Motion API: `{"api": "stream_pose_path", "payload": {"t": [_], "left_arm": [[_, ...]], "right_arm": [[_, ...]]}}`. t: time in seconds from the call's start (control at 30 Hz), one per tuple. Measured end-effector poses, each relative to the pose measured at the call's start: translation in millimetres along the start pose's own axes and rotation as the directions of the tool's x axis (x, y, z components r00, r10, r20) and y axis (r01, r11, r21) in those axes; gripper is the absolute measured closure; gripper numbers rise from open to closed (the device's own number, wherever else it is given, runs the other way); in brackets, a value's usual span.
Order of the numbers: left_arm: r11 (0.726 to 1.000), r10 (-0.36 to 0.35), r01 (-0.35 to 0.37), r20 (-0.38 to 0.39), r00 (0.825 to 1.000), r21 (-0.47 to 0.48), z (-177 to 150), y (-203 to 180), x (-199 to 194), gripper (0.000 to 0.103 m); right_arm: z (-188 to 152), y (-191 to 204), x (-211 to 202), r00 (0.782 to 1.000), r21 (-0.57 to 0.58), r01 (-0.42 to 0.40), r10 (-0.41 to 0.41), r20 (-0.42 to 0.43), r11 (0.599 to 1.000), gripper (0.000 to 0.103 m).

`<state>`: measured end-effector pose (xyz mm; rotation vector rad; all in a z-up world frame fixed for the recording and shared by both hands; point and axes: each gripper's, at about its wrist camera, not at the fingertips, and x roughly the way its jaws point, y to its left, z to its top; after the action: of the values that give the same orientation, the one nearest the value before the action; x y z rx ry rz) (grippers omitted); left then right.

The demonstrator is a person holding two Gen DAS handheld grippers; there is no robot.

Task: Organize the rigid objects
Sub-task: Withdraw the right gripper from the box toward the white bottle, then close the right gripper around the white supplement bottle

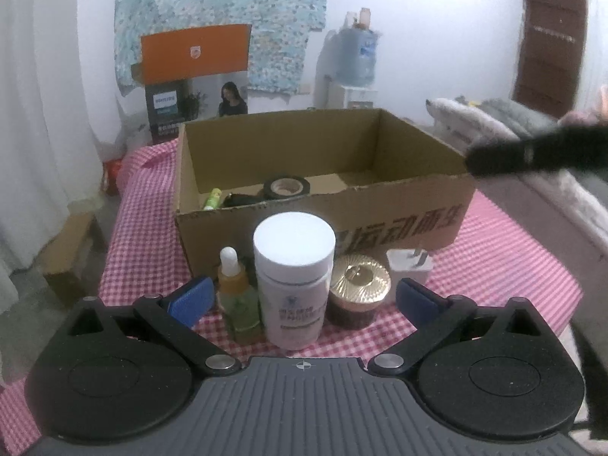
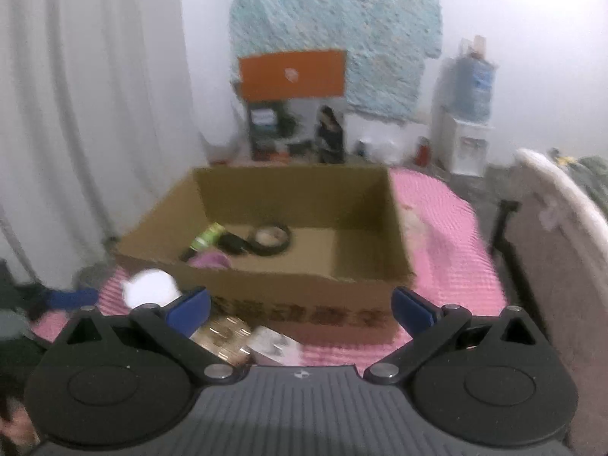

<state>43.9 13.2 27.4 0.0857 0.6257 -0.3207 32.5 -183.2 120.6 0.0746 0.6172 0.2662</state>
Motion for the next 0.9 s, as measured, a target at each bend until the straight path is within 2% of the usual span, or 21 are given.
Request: {"api": "stream_pose_path", "payload": {"t": [0.1, 0.27, 0.3, 0.37, 0.43, 0.8, 0.9], "left_arm": [[0.999, 0.025, -0.025, 0.009, 1.000, 0.030, -2, -5, 3, 0.002], [0.997, 0.049, -0.051, 0.029, 0.998, 0.064, -5, -8, 4, 0.011], [0.996, 0.051, -0.053, 0.030, 0.998, 0.065, -4, -8, 5, 0.012], [0.996, 0.053, -0.055, 0.031, 0.998, 0.066, -4, -9, 5, 0.021], [0.996, 0.055, -0.056, 0.027, 0.998, 0.065, -4, -9, 5, 0.025], [0.998, 0.053, -0.053, -0.001, 0.999, 0.046, 1, -12, 10, 0.040], [0.998, 0.053, -0.052, -0.015, 0.998, 0.033, 3, -12, 12, 0.044]], "right_arm": [[1, 2, 2, 0.991, 0.046, -0.132, 0.132, 0.017, 0.990, 0.000], [2, 22, 24, 0.964, 0.048, -0.262, 0.264, -0.019, 0.964, 0.000], [2, 28, 30, 0.961, 0.040, -0.272, 0.274, -0.029, 0.961, 0.000], [3, 36, 41, 0.955, 0.033, -0.290, 0.291, -0.048, 0.956, 0.001], [3, 43, 51, 0.950, 0.045, -0.303, 0.306, -0.068, 0.952, 0.004], [0, 50, 80, 0.916, 0.136, -0.352, 0.370, -0.152, 0.926, 0.034], [1, 47, 87, 0.908, 0.166, -0.360, 0.386, -0.165, 0.918, 0.038]]}}
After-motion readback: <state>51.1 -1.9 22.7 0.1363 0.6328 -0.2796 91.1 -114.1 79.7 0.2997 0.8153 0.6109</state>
